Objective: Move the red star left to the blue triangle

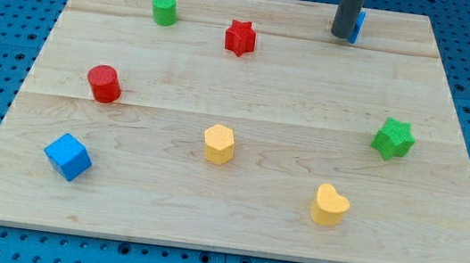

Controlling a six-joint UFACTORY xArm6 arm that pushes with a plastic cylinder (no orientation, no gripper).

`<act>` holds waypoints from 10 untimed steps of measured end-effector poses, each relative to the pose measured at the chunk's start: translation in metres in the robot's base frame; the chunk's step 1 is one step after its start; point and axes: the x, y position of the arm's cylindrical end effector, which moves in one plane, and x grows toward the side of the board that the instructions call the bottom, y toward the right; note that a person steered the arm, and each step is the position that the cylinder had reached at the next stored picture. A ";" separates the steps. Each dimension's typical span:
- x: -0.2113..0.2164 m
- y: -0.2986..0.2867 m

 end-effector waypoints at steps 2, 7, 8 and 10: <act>0.083 -0.163; 0.046 -0.181; 0.038 -0.103; 0.048 -0.106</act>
